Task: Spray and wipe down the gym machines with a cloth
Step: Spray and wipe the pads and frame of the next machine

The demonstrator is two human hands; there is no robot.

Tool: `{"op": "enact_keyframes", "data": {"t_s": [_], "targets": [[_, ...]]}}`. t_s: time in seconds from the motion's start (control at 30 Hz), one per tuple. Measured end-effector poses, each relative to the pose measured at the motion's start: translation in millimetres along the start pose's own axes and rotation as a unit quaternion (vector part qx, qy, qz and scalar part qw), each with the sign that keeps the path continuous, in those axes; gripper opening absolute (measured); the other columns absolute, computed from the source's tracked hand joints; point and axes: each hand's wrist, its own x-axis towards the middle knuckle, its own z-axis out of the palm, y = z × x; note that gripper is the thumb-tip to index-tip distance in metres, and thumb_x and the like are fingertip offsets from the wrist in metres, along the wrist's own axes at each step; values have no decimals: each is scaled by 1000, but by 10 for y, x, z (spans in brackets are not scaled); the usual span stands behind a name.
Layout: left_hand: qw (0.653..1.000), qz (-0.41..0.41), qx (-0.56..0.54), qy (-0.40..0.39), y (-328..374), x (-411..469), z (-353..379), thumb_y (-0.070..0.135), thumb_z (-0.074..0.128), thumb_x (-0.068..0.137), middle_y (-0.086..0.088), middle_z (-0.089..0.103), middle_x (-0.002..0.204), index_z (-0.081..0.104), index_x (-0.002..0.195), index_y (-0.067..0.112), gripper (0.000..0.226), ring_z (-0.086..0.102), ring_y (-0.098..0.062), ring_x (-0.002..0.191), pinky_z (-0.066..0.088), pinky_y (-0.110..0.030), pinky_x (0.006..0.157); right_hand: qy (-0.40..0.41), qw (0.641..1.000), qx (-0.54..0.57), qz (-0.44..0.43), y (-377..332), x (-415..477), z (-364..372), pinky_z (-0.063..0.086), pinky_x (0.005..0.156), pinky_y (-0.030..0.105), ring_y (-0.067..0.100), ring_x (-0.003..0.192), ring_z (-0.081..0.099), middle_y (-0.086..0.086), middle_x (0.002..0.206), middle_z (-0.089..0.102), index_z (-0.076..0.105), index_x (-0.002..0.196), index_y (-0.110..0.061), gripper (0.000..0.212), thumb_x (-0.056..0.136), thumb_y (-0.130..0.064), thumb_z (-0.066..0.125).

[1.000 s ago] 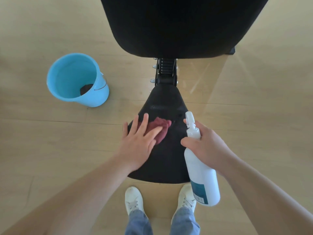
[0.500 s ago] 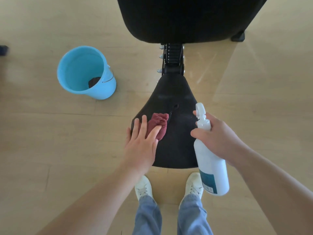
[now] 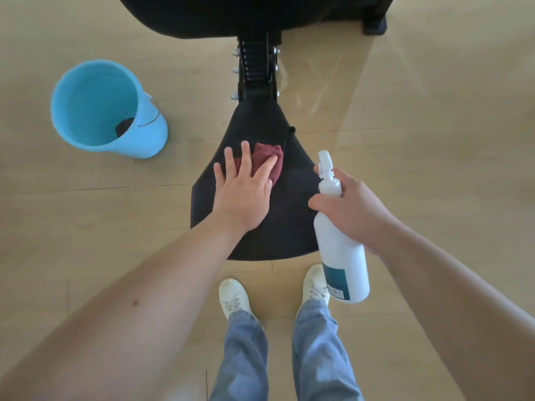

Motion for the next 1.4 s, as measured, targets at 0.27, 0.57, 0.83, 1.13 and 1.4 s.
{"op": "enact_keyframes", "data": {"t_s": [0.27,0.57,0.83,1.13,1.4], "targets": [[998,63,-4,-27,678,-809,260,32,37,107,-11,-6,172,8,158,41,60,-11,-46,155,0,-64,124,29,999,21,24,175,-62,-217,59,79,45,29,87,69,0,93,70,58,115,-42,35,83,-31,65],[996,63,64,-14,150,-157,-99,39,22,110,-14,-3,172,2,161,38,56,-2,-43,157,0,-67,122,11,999,-2,36,39,-24,-200,60,81,45,25,87,68,0,98,69,54,127,-45,45,85,-34,64],[989,99,44,-99,525,-677,-63,11,41,99,-13,-9,171,-1,161,32,77,-13,-43,155,0,-61,124,3,999,8,33,-166,-135,-219,58,77,42,24,85,67,-2,96,68,55,124,-44,42,85,-31,64],[965,226,76,-112,402,-667,-72,38,17,107,-7,-2,173,-2,158,31,55,-10,-37,157,-3,-66,123,-10,999,-26,31,-223,-121,-141,49,58,29,20,75,66,-2,87,66,53,112,-38,26,89,-33,64],[997,-3,57,-43,60,361,-363,34,30,109,-16,-6,171,-4,163,32,64,-4,-44,156,3,-66,123,2,999,-29,39,-181,49,-37,58,79,42,25,86,66,0,93,66,55,121,-41,35,88,-32,63]]}}
